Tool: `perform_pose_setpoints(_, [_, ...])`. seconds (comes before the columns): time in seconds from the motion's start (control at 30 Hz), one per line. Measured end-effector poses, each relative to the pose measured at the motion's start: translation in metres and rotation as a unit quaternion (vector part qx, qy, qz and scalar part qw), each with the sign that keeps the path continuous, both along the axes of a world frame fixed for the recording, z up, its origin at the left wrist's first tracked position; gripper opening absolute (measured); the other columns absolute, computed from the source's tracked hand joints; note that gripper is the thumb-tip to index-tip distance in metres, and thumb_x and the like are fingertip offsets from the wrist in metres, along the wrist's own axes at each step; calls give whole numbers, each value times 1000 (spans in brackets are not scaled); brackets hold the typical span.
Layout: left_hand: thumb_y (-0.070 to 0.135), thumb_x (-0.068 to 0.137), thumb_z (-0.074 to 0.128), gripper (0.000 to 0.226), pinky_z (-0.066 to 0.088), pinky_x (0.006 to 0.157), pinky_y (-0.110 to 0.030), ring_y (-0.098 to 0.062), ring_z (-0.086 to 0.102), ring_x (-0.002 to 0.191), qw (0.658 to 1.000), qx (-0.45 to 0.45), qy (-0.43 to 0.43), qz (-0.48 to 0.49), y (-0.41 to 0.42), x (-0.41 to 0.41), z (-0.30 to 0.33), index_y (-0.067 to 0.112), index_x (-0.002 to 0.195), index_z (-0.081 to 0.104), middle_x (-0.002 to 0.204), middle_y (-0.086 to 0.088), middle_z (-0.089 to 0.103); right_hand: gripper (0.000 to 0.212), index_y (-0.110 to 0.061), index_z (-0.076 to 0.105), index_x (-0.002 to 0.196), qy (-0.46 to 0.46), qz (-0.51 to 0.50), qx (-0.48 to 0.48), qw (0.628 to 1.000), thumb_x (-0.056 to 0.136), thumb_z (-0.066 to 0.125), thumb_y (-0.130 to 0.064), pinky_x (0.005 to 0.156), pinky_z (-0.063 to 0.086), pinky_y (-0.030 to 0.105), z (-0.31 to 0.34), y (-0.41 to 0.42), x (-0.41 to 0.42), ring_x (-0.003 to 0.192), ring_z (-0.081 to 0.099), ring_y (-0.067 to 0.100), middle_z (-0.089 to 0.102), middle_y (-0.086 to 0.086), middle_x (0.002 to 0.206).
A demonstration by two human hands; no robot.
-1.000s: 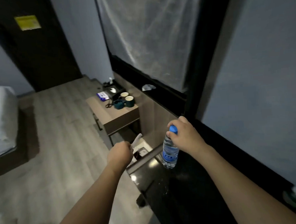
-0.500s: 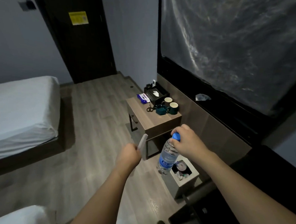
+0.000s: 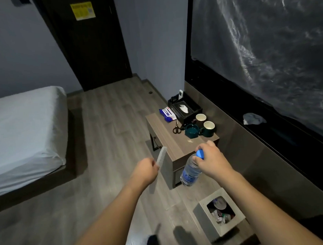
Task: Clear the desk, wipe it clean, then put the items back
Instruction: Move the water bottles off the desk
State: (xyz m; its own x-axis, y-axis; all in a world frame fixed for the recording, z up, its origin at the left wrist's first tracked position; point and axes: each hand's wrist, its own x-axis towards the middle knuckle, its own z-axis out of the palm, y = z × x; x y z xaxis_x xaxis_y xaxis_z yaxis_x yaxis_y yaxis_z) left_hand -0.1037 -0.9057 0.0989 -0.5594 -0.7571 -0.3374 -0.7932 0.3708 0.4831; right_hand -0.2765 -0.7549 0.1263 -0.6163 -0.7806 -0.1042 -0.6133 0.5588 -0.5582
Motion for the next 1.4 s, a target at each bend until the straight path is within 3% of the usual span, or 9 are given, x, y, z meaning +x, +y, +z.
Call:
perform_pose_setpoints(0.23, [30, 101, 42, 20, 51, 50, -25, -21, 66, 71, 989, 108, 24, -94, -97, -86, -18, 16, 112, 50, 94, -7, 61, 17, -24, 55, 106, -7, -96, 42, 994, 92, 59, -35, 70, 43, 19, -17, -57, -52, 83, 52, 8, 40, -7, 102])
perform_pose_setpoints(0.4, [13, 93, 48, 9, 48, 49, -25, -21, 62, 71, 974, 140, -25, -177, -142, -161, -26, 16, 101, 48, 88, -6, 57, 15, -26, 53, 104, -7, -176, 59, 983, 93, 57, -35, 74, 48, 27, -27, -75, -93, 81, 53, 10, 39, -7, 103])
perform_pose_setpoints(0.57, [8, 86, 50, 17, 55, 76, -36, -22, 61, 91, 960, 143, -55, -234, -161, -234, -48, 14, 101, 56, 97, -6, 61, 17, -26, 53, 107, -42, -207, 74, 975, 93, 59, -33, 75, 46, 24, -47, -88, -144, 83, 53, 10, 38, -7, 105])
perform_pose_setpoints(0.67, [13, 87, 51, 12, 54, 83, -42, -22, 61, 90, 963, 134, -45, -230, -168, -273, -71, 14, 97, 59, 94, -7, 64, 18, -26, 53, 108, -57, -211, 83, 972, 92, 60, -33, 76, 44, 24, -62, -98, -178, 84, 51, 10, 37, -7, 106])
perform_pose_setpoints(0.83, [14, 88, 49, 7, 48, 73, -36, -19, 58, 80, 963, 150, -36, -223, -178, -330, -129, 13, 88, 57, 83, -3, 60, 17, -26, 53, 106, -108, -245, 111, 957, 91, 61, -31, 85, 52, 33, -102, -112, -218, 85, 55, 15, 36, -6, 107])
perform_pose_setpoints(0.93, [16, 89, 49, 9, 44, 66, -32, -25, 60, 81, 960, 139, -26, -240, -177, -369, -193, 13, 84, 55, 83, -7, 62, 16, -24, 54, 104, -122, -256, 118, 952, 90, 60, -28, 80, 54, 38, -143, -115, -239, 81, 56, 17, 38, -4, 105])
perform_pose_setpoints(1.07, [13, 96, 49, 14, 37, 69, -28, -29, 61, 90, 948, 102, -22, -302, -164, -419, -280, 6, 98, 61, 96, -14, 65, 21, -20, 56, 108, -127, -262, 152, 945, 88, 62, -22, 80, 47, 30, -198, -116, -265, 87, 54, 17, 40, -1, 109])
perform_pose_setpoints(1.17, [6, 92, 50, 11, 44, 71, -35, -34, 62, 89, 951, 111, -1, -288, -149, -447, -328, 4, 99, 59, 95, -18, 65, 24, -18, 56, 111, -142, -279, 173, 934, 88, 62, -18, 83, 49, 34, -229, -115, -275, 88, 57, 22, 40, 0, 113])
perform_pose_setpoints(1.4, [9, 95, 47, 15, 42, 70, -34, -37, 62, 93, 972, 89, 23, -217, -132, -468, -364, 3, 103, 58, 99, -20, 65, 19, -18, 55, 106, -171, -303, 197, 917, 89, 60, -14, 83, 50, 40, -257, -106, -286, 82, 56, 26, 35, 0, 111])
